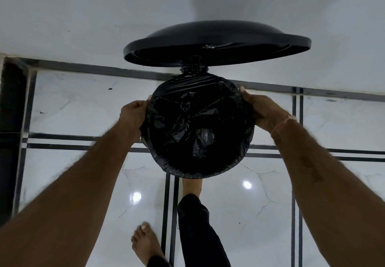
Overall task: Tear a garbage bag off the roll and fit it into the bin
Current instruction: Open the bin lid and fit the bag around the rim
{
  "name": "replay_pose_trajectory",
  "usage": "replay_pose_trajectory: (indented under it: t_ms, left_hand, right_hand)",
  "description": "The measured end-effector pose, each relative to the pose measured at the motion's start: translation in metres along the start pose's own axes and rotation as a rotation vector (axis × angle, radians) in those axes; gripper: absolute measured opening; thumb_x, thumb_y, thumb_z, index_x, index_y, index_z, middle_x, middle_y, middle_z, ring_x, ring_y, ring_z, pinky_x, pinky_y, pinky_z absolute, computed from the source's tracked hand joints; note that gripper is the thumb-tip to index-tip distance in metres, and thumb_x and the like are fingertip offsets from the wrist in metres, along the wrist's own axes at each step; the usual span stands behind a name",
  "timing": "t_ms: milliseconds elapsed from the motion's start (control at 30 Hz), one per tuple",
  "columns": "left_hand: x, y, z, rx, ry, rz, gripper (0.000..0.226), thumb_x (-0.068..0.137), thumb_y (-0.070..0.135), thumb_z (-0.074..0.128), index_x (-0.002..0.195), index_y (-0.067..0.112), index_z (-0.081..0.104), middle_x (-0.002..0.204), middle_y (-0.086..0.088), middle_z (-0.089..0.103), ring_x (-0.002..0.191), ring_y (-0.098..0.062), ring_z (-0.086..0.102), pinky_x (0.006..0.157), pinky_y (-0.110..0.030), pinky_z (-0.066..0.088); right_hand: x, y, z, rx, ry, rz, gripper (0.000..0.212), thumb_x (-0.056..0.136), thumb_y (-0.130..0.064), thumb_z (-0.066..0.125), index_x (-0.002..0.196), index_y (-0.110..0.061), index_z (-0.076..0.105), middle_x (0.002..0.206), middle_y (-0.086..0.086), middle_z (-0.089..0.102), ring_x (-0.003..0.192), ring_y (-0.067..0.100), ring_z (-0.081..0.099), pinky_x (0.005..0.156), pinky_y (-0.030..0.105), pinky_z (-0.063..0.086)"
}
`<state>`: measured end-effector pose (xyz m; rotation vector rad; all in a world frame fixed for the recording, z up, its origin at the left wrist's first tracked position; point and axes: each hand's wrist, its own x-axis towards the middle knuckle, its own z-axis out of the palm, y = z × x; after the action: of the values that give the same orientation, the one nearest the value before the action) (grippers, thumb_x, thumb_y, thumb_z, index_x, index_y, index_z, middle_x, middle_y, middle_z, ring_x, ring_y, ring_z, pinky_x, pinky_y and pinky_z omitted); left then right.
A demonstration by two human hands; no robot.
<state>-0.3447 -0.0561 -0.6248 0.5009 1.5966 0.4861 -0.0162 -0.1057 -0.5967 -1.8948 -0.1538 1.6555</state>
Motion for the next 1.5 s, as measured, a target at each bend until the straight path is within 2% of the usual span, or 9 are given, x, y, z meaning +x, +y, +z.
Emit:
replay_pose_trajectory:
  t_ms: [267,467,567,700,833,1000,1233,1333,1500]
  left_hand:
    - [-0.009,-0.017,-0.027,-0.013,-0.214,0.135,0.019,0.103,0.012,0.056,0.095,0.023,0.068,0.073,0.002,0.073,0.056,-0.012,0.065,0.051,-0.024,0.051]
    - [-0.012,-0.025,-0.028,-0.07,-0.251,0.123,0.037,0.106,0.002,0.045,0.089,0.021,0.072,0.077,0.004,0.075,0.069,-0.011,0.071,0.062,-0.024,0.059]
    - [-0.019,-0.03,-0.031,-0.073,-0.221,0.122,0.029,0.107,0.027,0.05,0.097,0.021,0.076,0.089,0.004,0.08,0.083,-0.018,0.073,0.067,-0.03,0.061]
    - [-0.027,-0.037,-0.046,-0.007,-0.42,0.05,0.063,0.095,0.066,0.044,0.135,0.022,0.064,0.129,-0.003,0.072,0.113,-0.025,0.071,0.079,-0.047,0.06]
    - [-0.03,-0.039,-0.045,-0.025,-0.325,0.092,0.034,0.101,0.041,0.054,0.116,0.018,0.073,0.102,-0.001,0.079,0.087,-0.018,0.076,0.065,-0.036,0.058]
    - [-0.036,-0.033,-0.027,-0.018,-0.256,0.013,0.044,0.106,0.051,0.042,0.1,0.023,0.076,0.094,0.003,0.082,0.082,-0.015,0.078,0.06,-0.034,0.06]
    - [-0.041,-0.033,-0.021,-0.059,-0.143,0.094,0.038,0.105,0.047,0.047,0.087,0.025,0.071,0.082,0.006,0.077,0.079,-0.016,0.072,0.06,-0.032,0.058]
    - [-0.046,-0.042,-0.024,-0.04,-0.255,0.1,0.06,0.107,0.058,0.026,0.103,0.024,0.076,0.109,0.0,0.079,0.103,-0.017,0.074,0.077,-0.036,0.06]
    - [-0.045,-0.045,-0.014,-0.027,-0.117,0.077,0.05,0.11,0.046,0.03,0.112,0.015,0.07,0.113,-0.001,0.075,0.108,-0.021,0.07,0.079,-0.034,0.054]
  right_hand:
    - [-0.007,0.015,-0.026,-0.053,-0.023,-0.136,0.038,0.101,-0.022,0.066,0.122,0.01,0.068,0.119,0.021,0.075,0.112,0.032,0.069,0.096,0.037,0.062]
    - [-0.017,0.03,-0.014,-0.091,0.074,-0.135,0.024,0.1,-0.033,0.069,0.097,-0.011,0.078,0.096,0.002,0.077,0.101,0.019,0.066,0.091,0.034,0.05]
    - [-0.027,0.044,-0.008,-0.009,0.094,-0.208,0.039,0.105,-0.042,0.057,0.097,-0.01,0.078,0.095,-0.002,0.082,0.098,0.013,0.074,0.086,0.03,0.057]
    - [-0.034,0.063,-0.016,-0.055,0.043,-0.352,0.034,0.105,-0.035,0.06,0.096,-0.006,0.075,0.093,0.005,0.076,0.087,0.014,0.072,0.078,0.029,0.058]
    - [-0.03,0.061,-0.022,-0.084,-0.011,-0.317,0.021,0.103,-0.029,0.063,0.085,-0.018,0.068,0.078,-0.01,0.071,0.076,0.006,0.064,0.073,0.028,0.047]
    - [-0.028,0.054,-0.007,-0.095,-0.041,-0.312,0.055,0.094,-0.042,0.075,0.102,0.011,0.065,0.101,0.018,0.073,0.097,0.03,0.072,0.097,0.045,0.056]
    - [-0.027,0.058,-0.005,0.106,-0.097,-0.185,0.024,0.099,-0.033,0.069,0.085,-0.014,0.066,0.1,0.007,0.078,0.093,0.022,0.076,0.083,0.033,0.065]
    - [-0.026,0.061,-0.005,0.055,-0.075,-0.205,0.037,0.097,-0.043,0.07,0.1,-0.006,0.065,0.109,0.012,0.076,0.101,0.027,0.075,0.09,0.039,0.064]
    - [-0.021,0.054,0.0,0.035,-0.117,-0.212,0.057,0.086,-0.056,0.075,0.116,-0.009,0.06,0.129,0.023,0.071,0.122,0.036,0.069,0.1,0.043,0.06]
